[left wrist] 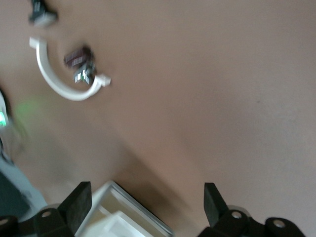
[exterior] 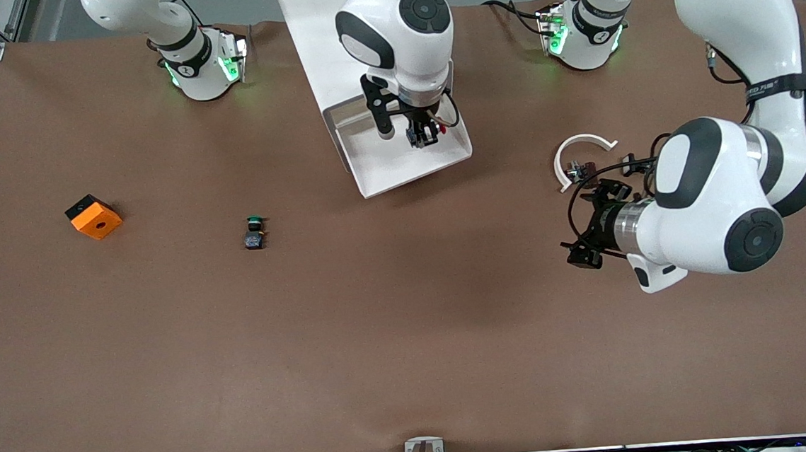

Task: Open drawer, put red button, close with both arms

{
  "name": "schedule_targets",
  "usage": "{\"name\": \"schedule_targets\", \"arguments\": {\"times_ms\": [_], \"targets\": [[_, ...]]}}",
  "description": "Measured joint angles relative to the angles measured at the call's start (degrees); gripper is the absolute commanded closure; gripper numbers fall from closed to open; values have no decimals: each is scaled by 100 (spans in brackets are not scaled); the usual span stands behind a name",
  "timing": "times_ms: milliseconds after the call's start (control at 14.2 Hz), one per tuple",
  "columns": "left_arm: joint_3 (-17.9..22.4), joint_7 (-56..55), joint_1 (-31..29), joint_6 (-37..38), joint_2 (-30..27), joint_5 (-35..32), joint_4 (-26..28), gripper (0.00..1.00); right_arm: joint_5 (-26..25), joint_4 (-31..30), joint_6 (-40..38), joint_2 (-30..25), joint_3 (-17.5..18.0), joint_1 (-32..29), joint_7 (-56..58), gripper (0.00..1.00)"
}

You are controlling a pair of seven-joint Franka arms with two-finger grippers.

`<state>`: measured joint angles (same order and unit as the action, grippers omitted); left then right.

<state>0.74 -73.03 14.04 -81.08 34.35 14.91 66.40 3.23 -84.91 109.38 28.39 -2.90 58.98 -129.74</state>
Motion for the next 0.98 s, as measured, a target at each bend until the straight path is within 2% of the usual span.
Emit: {"name": "schedule_targets", "arguments": {"times_ms": [281, 703, 773, 844, 984], "targets": [[-11, 1799, 111, 0, -288, -802, 5, 0, -2, 22, 229, 220, -9, 22, -152, 100], [-24, 4291, 105, -244, -596, -1214, 40, 0, -2, 51, 363, 409, -9, 74, -274, 100], [-24, 4490, 98, -287, -612, -1217, 48, 0, -2, 51, 363, 410, -9, 76, -276, 63], [-24, 4616, 97, -331, -620, -1217, 55, 0, -2, 51, 363, 410, -11, 76, -277, 1], [-48, 4734, 110, -467, -626, -1217, 101, 0, -2, 51, 363, 416, -17, 76, -272, 0]]}}
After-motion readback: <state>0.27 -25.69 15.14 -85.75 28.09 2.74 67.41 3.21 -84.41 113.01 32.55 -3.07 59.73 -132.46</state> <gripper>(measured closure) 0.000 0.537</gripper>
